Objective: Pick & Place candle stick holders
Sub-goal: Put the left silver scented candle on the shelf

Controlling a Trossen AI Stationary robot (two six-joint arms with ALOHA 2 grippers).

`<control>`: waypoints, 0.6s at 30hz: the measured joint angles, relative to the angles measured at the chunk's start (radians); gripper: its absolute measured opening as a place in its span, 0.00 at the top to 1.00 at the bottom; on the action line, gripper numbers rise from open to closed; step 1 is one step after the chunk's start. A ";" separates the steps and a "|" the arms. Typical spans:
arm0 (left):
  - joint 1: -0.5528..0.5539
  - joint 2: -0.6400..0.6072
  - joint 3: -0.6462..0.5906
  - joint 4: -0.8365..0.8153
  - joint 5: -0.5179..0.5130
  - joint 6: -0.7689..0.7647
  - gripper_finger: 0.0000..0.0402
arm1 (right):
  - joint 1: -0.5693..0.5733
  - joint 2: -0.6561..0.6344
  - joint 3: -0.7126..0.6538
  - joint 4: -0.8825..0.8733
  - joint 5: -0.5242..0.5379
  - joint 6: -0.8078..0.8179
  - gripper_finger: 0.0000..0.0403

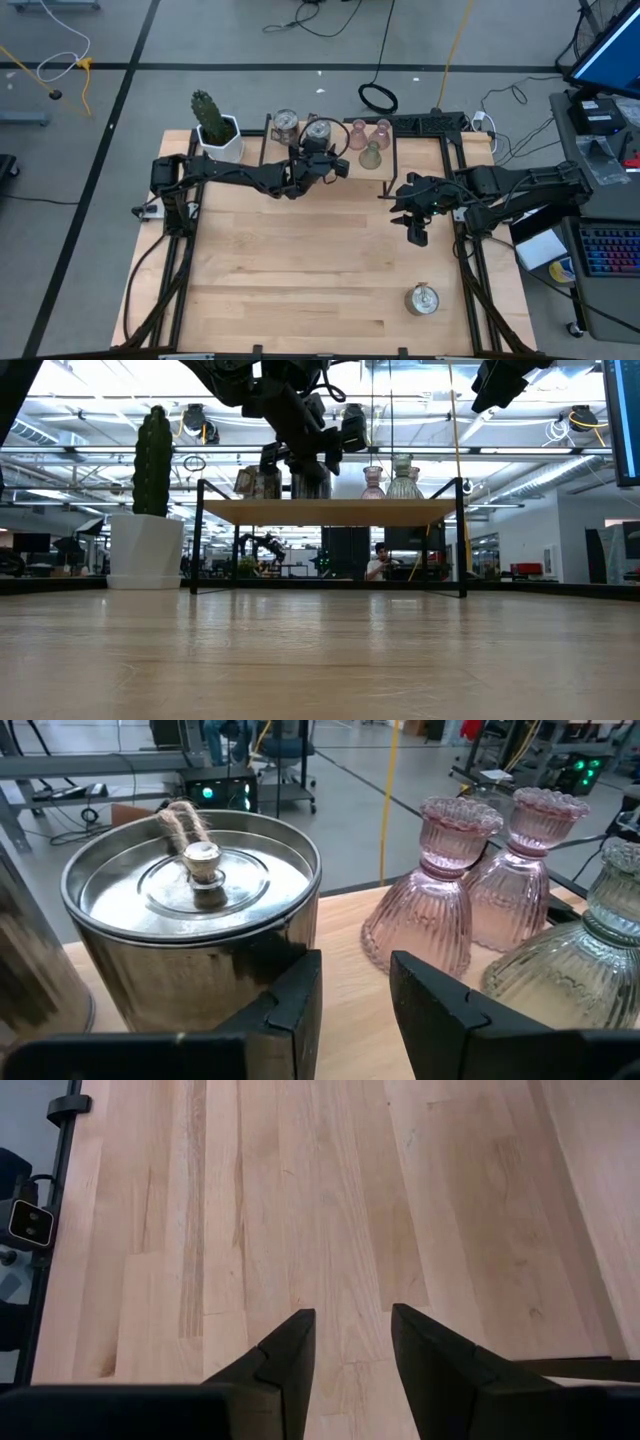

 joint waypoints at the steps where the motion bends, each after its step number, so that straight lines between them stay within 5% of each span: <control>1: 0.000 0.000 0.000 0.000 -0.003 0.000 0.70 | 0.000 0.000 0.000 0.000 0.000 0.000 0.69; 18: 0.004 0.000 0.000 0.003 -0.005 -0.047 0.70 | 0.000 0.000 0.000 0.000 0.000 0.000 0.69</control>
